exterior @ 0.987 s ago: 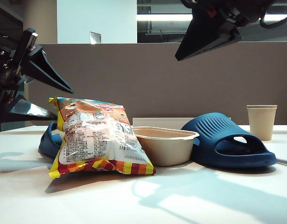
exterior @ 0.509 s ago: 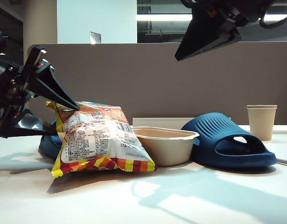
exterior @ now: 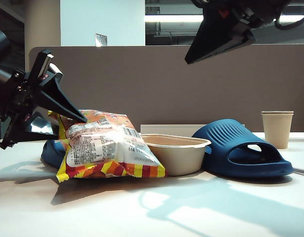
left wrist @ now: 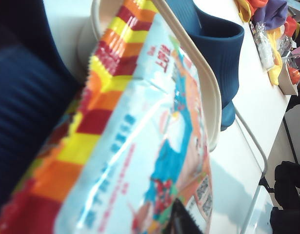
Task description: Pick up a bag of chips and put them in the box.
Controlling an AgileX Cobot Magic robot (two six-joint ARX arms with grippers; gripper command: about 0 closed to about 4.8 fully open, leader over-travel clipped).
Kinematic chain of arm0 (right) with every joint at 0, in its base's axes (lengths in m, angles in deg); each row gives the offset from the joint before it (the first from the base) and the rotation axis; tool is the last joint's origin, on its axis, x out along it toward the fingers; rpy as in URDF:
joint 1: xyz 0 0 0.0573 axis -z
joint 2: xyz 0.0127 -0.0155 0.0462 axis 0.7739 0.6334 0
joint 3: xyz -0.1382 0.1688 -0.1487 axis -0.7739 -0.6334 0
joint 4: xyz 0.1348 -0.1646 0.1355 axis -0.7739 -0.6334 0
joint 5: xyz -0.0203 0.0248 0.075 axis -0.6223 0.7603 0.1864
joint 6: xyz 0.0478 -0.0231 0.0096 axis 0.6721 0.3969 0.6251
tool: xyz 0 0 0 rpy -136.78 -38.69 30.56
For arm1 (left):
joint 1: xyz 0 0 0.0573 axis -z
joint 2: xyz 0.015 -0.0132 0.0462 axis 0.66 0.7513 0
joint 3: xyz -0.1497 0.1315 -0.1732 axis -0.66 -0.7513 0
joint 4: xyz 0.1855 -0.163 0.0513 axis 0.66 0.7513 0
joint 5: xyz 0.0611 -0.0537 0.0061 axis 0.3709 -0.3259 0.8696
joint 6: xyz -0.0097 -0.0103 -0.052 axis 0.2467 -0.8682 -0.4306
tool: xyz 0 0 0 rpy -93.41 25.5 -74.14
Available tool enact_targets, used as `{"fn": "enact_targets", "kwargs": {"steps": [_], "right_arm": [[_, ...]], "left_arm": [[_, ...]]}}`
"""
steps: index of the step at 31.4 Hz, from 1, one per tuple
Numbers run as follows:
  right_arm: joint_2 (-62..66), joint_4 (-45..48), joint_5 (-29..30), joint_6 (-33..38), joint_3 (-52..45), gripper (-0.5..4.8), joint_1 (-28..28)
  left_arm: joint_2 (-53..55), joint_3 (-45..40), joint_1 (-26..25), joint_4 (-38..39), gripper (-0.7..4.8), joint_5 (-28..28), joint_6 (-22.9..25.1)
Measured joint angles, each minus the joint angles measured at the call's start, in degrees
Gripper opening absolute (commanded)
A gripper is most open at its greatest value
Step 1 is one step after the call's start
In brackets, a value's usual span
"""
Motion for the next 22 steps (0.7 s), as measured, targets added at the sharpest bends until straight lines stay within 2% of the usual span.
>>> {"fn": "enact_targets", "kwargs": {"steps": [3, 7, 14, 22], "right_arm": [[0.00, 0.02, 0.02, 0.00, 0.00, -0.05, 0.00], [0.00, 0.02, 0.00, 0.00, 0.00, -0.05, 0.00], [0.00, 0.02, 0.00, 0.00, 0.02, -0.05, 0.00], [0.00, 0.02, 0.00, 0.00, 0.02, -0.05, 0.00]], "left_arm": [[0.26, 0.00, 0.00, -0.66, 1.15, -0.04, 0.00], [1.18, 0.00, -0.02, -1.11, 1.02, -0.15, -0.15], [2.93, 0.04, -0.07, -2.19, 0.03, -0.26, -0.26], [3.58, 0.04, -0.15, -3.04, -0.06, -0.63, -0.46]]}}
